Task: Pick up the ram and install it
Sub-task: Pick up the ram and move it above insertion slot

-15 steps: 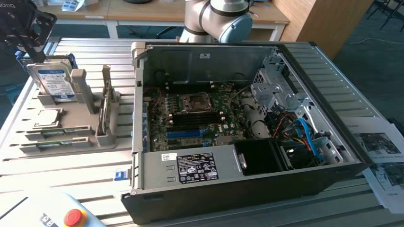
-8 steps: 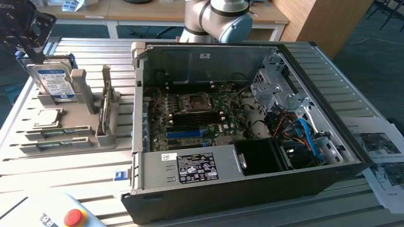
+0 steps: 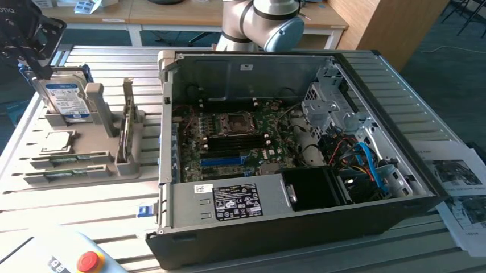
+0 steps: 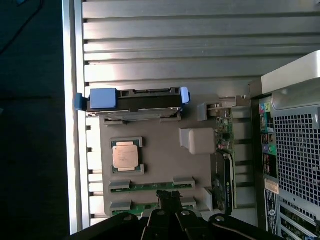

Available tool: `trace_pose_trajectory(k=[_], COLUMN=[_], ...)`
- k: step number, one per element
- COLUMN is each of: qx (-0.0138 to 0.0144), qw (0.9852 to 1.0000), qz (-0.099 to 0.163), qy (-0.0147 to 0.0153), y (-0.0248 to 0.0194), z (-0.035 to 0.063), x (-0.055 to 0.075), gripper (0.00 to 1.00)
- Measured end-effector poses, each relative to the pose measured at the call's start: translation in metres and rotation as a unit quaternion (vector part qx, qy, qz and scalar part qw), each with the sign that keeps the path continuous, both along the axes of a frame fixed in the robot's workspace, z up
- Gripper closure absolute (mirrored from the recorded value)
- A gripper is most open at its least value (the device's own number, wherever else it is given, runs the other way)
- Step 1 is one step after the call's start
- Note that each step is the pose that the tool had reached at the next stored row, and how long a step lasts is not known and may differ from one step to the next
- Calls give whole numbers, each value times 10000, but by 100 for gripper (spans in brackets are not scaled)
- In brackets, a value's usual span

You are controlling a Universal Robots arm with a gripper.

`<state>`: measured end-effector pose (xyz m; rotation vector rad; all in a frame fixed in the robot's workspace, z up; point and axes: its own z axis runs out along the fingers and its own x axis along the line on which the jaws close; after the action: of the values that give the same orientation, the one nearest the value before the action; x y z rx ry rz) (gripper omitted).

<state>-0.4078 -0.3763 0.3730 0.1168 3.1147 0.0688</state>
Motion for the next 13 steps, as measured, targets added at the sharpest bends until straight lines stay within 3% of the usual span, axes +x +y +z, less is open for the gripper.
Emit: trace_pose_trajectory(k=[6, 9, 13], qx=[0, 0, -1], qw=[10000, 9995, 9978], qz=[87, 318, 659], qy=[0, 1, 0], y=[-1, -1, -1], z=[0, 1, -1], x=[-1, -2, -3], gripper=[90, 90, 90])
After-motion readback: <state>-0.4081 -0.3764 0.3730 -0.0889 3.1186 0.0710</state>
